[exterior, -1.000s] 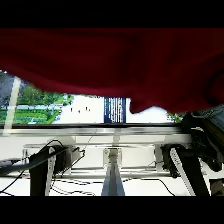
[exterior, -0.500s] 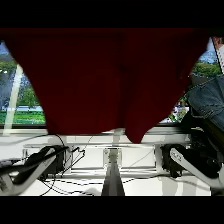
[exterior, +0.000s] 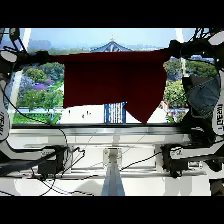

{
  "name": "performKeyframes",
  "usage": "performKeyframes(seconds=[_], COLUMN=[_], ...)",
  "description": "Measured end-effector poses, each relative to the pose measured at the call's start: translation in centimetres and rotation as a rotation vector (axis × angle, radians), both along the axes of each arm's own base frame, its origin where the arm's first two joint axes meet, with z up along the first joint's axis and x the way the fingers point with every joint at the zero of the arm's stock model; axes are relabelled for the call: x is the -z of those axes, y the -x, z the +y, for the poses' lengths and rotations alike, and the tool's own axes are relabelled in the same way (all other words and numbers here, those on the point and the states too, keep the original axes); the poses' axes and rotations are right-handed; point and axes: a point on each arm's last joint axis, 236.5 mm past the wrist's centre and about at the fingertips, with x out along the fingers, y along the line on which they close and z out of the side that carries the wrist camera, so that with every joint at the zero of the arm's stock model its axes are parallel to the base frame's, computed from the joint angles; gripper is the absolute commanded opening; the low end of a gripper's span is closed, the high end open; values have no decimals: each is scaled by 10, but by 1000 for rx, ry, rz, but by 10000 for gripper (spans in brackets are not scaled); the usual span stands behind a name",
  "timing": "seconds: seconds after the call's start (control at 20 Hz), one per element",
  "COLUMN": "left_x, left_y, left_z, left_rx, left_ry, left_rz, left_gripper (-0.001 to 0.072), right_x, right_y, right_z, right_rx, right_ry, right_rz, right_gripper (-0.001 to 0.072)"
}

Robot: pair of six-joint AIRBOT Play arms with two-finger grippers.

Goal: Fold the clothes and pants, and hang the long-sleeved shirts on hangers.

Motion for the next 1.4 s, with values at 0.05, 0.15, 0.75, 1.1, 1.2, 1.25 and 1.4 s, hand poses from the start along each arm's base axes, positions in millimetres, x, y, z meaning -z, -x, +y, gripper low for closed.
performKeyframes(seconds=[0.05,0.15,0.75,1.1,1.2,1.25,1.4], left_x=[6,19,29,-6,7,17,56], left_y=[3,12,-42,-83,-83,-82,-69], left_z=[-4,-12,-68,-109,-125,-132,-150], left_rx=[14,51,26,-43,-22,-9,63], left_ry=[7,8,-3,-64,-67,-65,-64], left_rz=[23,78,-94,-364,-356,-337,-228], left_gripper=[16,16,16,17,17,17,118], right_x=[8,25,44,31,39,45,74], right_y=[1,11,-22,-55,-53,-50,-28], right_z=[-5,-16,-67,-84,-88,-91,-102], right_rx=[-4,-25,165,270,262,253,221], right_ry=[28,93,234,237,260,278,323], right_rz=[17,72,-36,-179,-160,-137,-11], right_gripper=[18,18,19,18,18,18,326])
